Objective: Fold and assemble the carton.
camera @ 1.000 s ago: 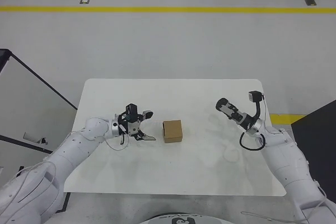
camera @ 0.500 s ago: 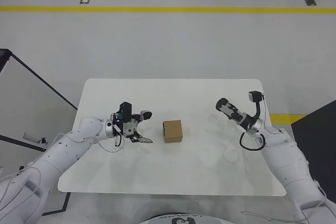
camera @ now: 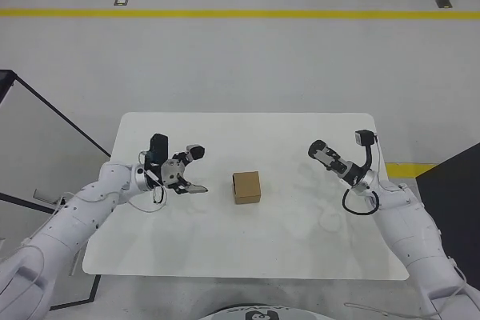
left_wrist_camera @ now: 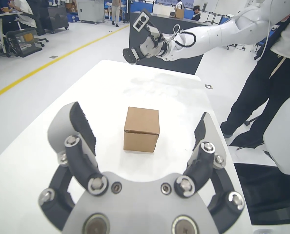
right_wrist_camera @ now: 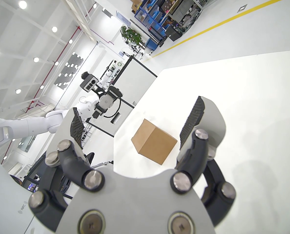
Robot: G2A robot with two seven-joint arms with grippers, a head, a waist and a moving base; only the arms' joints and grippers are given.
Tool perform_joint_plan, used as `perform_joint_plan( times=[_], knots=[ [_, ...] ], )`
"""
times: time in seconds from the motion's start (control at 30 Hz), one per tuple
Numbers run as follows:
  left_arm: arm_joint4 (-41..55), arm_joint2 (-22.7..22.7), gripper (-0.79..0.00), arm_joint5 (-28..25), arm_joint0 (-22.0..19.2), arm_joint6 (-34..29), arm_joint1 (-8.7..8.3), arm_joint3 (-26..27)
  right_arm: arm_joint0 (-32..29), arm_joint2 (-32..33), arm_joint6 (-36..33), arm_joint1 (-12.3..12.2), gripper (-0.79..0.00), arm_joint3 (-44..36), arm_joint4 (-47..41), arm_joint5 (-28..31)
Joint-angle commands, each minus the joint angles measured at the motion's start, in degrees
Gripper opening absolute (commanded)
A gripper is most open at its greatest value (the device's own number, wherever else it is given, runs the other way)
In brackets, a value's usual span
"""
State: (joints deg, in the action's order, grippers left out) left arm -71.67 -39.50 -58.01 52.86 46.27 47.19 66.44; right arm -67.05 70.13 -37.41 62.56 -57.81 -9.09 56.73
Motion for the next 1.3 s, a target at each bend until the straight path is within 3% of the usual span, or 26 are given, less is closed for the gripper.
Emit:
perform_joint_plan(
  times=[0.0, 0.3, 0.5, 1.27],
  knots=[
    [1.8, -2.6, 0.0, 0.0, 1.7, 0.0, -2.19, 3.2, 0.0, 0.0, 0.0, 0.0, 0.0, 0.0, 0.0, 0.0],
    [6.5, -13.7, 0.0, 0.0, 11.5, -0.6, -11.34, 18.1, 0.0, 0.0, 0.0, 0.0, 0.0, 0.0, 0.0, 0.0],
    [8.3, -18.8, 0.0, 0.0, 17.5, -1.3, -15.27, 24.3, 0.0, 0.0, 0.0, 0.0, 0.0, 0.0, 0.0, 0.0],
    [8.3, -18.8, -0.001, 0.0, 17.5, -1.3, -15.27, 24.3, 0.0, 0.0, 0.0, 0.0, -0.001, 0.0, 0.0, 0.0]
  ],
)
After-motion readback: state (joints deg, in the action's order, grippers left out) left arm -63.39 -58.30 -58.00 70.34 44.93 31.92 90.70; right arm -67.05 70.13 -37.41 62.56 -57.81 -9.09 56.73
